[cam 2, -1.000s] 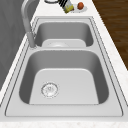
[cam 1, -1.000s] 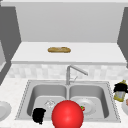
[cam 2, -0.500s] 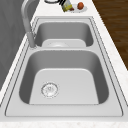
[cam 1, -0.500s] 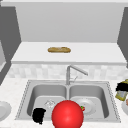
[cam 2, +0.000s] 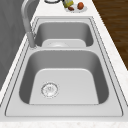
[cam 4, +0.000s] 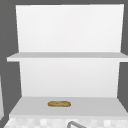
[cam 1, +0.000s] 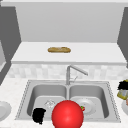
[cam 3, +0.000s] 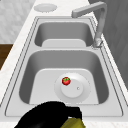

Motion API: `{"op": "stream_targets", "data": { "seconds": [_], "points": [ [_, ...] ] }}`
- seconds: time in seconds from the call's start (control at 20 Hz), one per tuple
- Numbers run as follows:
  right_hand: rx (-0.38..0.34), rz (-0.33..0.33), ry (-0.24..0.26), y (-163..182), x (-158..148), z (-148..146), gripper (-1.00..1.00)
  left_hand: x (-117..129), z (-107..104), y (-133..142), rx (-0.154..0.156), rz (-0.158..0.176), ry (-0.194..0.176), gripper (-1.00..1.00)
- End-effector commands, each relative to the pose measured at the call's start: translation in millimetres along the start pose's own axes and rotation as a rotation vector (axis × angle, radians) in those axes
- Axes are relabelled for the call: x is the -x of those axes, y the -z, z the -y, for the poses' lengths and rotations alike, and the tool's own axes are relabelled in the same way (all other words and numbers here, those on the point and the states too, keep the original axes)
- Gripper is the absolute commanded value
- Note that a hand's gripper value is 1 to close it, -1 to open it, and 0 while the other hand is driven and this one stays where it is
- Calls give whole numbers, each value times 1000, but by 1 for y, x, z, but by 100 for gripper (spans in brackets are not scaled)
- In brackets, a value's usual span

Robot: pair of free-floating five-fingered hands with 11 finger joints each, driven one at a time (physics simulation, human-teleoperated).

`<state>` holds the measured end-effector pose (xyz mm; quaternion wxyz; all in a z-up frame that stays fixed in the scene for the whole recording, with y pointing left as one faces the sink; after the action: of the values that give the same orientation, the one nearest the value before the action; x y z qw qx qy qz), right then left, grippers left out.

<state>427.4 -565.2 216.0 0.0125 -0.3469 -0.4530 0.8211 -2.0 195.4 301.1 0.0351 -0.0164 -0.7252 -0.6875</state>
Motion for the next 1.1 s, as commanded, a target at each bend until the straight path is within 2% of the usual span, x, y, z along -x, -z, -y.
{"op": "stream_targets", "data": {
  "seconds": [0.0,0.15,0.3,0.7,1.05],
  "points": [
    [4,-51,-37,-14,18,18,100,0,0,0,0,0,0,0],
    [-5,-40,-19,-29,32,28,100,0,0,0,0,0,0,0],
    [-9,-29,-30,-41,45,32,100,0,0,0,0,0,0,0],
    [11,-74,-168,-64,46,13,100,0,0,0,0,0,0,0],
    [5,-104,-197,-99,40,-1,100,0,0,0,0,0,0,0]
  ]
}}
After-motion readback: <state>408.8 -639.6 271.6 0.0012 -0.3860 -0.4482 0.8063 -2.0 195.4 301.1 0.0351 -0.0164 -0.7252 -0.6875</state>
